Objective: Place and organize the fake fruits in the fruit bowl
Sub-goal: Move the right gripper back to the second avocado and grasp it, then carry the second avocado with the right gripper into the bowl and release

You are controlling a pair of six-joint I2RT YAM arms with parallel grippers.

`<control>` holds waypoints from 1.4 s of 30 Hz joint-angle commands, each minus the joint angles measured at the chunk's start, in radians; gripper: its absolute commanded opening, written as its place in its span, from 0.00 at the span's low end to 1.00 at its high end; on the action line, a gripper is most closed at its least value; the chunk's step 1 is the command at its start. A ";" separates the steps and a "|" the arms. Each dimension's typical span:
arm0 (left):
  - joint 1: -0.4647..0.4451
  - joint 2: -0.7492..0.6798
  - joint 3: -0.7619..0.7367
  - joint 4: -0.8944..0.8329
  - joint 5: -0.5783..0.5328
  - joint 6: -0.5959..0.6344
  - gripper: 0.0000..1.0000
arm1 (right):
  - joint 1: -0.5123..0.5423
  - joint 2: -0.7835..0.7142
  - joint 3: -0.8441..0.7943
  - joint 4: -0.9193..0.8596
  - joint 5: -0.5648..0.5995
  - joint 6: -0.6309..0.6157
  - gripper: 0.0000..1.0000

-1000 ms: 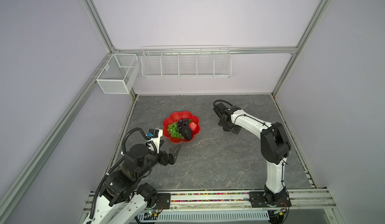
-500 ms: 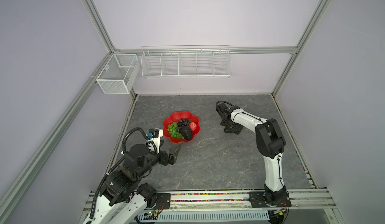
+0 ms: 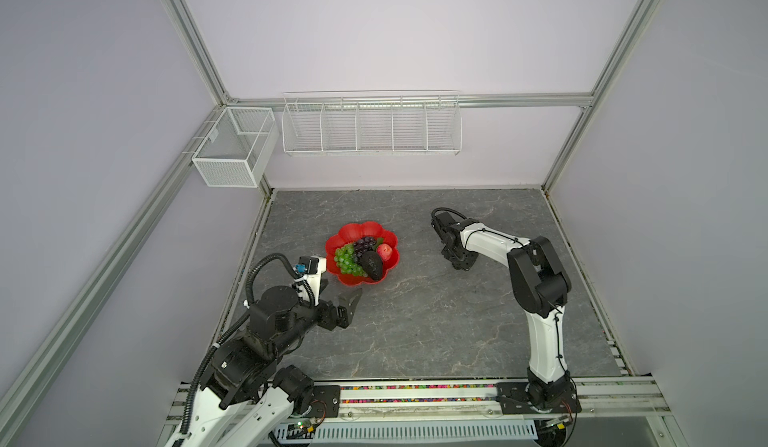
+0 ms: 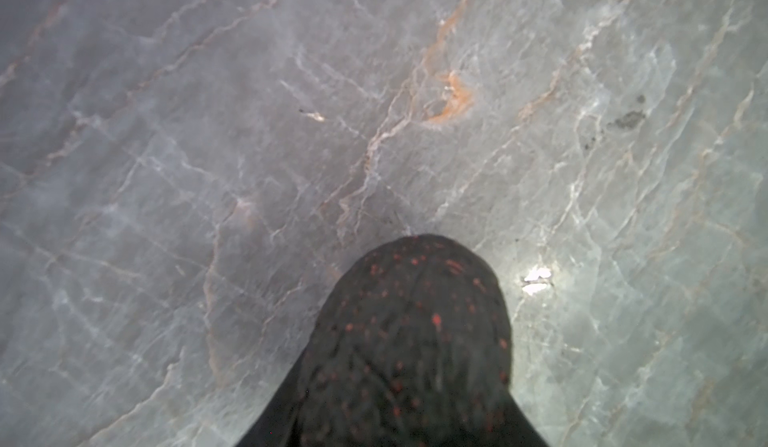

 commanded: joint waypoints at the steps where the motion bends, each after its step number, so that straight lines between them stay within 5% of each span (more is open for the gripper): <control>1: 0.006 0.003 -0.010 -0.007 0.007 0.013 1.00 | 0.030 -0.054 -0.023 -0.035 0.049 -0.007 0.31; 9: 0.006 0.008 -0.010 -0.008 -0.009 0.011 1.00 | 0.137 -0.157 -0.049 0.043 0.140 -0.202 0.29; 16: 0.007 0.002 0.003 -0.046 -0.141 -0.018 1.00 | 0.200 -0.207 -0.105 0.301 -0.033 -0.439 0.27; 23: 0.036 -0.031 0.011 -0.065 -0.218 -0.034 1.00 | 0.342 -0.207 0.006 0.379 -0.050 -0.596 0.25; 32: 0.064 -0.155 0.014 -0.110 -0.431 -0.093 1.00 | 0.449 -0.092 0.164 0.431 -0.171 -0.694 0.25; 42: 0.066 -0.141 0.013 -0.108 -0.402 -0.089 1.00 | 0.519 0.144 0.435 0.355 -0.262 -0.732 0.25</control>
